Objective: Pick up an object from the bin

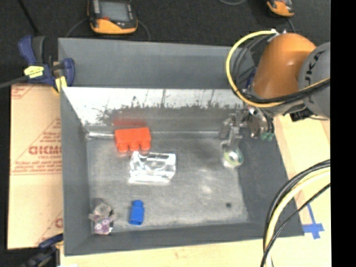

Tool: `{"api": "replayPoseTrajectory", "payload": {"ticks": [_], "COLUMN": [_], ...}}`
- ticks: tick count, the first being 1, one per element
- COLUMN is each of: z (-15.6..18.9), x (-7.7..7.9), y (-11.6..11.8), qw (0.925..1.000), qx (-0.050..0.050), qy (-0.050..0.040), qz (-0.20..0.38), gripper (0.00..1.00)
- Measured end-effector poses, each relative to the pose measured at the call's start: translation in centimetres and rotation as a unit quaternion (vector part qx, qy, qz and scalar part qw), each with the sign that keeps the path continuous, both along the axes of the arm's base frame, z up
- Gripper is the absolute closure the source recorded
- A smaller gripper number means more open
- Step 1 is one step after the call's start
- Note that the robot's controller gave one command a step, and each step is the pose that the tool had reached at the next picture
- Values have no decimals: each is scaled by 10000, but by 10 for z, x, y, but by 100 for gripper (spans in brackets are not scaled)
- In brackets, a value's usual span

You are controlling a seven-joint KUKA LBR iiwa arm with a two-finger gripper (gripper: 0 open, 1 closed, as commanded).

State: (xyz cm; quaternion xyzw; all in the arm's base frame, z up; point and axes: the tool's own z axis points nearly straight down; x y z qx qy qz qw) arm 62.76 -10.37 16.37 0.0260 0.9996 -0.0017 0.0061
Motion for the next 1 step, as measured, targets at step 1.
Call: {"api": "replayPoseTrajectory", "payload": {"ticks": [1], "z": [42], "x": [-40], "y": [-4], "qw": [9999], "qx": [6], "qy": [33], "qz": [130], "gripper": [100]}}
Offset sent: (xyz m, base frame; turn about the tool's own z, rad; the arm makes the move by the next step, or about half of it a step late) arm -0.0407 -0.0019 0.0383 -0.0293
